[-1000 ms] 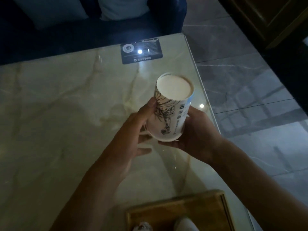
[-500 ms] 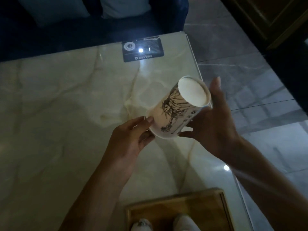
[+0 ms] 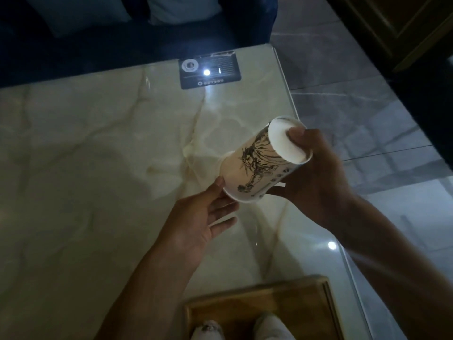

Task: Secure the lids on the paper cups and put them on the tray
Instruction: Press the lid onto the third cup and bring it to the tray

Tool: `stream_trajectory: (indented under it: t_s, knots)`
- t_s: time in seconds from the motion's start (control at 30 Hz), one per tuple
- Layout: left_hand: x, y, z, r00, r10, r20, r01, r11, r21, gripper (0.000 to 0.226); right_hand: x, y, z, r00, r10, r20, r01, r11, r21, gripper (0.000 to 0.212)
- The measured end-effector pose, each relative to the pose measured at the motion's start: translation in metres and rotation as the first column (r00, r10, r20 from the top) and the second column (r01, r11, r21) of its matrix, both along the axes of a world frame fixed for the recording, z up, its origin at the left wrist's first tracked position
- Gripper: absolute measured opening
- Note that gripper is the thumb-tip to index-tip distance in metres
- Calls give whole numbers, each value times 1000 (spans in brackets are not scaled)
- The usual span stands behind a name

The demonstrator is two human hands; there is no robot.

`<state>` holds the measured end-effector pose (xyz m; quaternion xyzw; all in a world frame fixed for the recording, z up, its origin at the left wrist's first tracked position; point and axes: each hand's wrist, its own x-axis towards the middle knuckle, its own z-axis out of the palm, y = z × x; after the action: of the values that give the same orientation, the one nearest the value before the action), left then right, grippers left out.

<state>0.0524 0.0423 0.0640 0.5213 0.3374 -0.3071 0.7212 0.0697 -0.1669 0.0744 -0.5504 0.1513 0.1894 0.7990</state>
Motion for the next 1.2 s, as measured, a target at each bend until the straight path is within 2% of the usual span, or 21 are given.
stream_trajectory:
  t_s: [0.23, 0.37, 0.43, 0.53, 0.67, 0.83, 0.9, 1.03, 1.13, 1.2]
  knots:
    - [-12, -7, -10, 989, -18, -144, 9, 998, -64, 51, 8, 6, 11, 978, 94, -187, -144, 950, -277, 89]
    - [-16, -9, -14, 984, 7, -177, -27, 993, -111, 52, 9, 8, 12, 971, 143, -193, -202, 919, -337, 89]
    - [-15, -10, -15, 989, 34, -142, -55, 988, -146, 49, 6, 10, 7, 982, 141, -123, -174, 934, -313, 84]
    - [-8, -8, -14, 996, 84, -9, -84, 973, -214, 44, -5, 16, 1, 993, 91, 77, -78, 985, -156, 49]
    - [-1, 1, -13, 984, 123, 130, -79, 950, -301, 34, -20, 11, -4, 952, 152, 265, -126, 985, -115, 69]
    - [-6, 3, -13, 974, 50, 222, -5, 980, -200, 37, -24, 4, -11, 942, 127, 312, -110, 991, -69, 70]
    - [-8, 3, -12, 966, 46, 253, -10, 990, -142, 31, -23, 2, -11, 951, 118, 287, -107, 993, -54, 79]
    - [-8, 2, -11, 971, 26, 239, -10, 998, -69, 33, -22, 2, -11, 973, 24, 230, -6, 997, -76, 72]
    - [-9, 2, -12, 988, -33, 152, 36, 999, -16, 36, -20, 1, -9, 965, -60, 257, 127, 959, -252, 64]
    - [-11, 0, -13, 996, -70, 56, 72, 997, -40, 41, -16, 0, -7, 951, -92, 296, 194, 922, -335, 56]
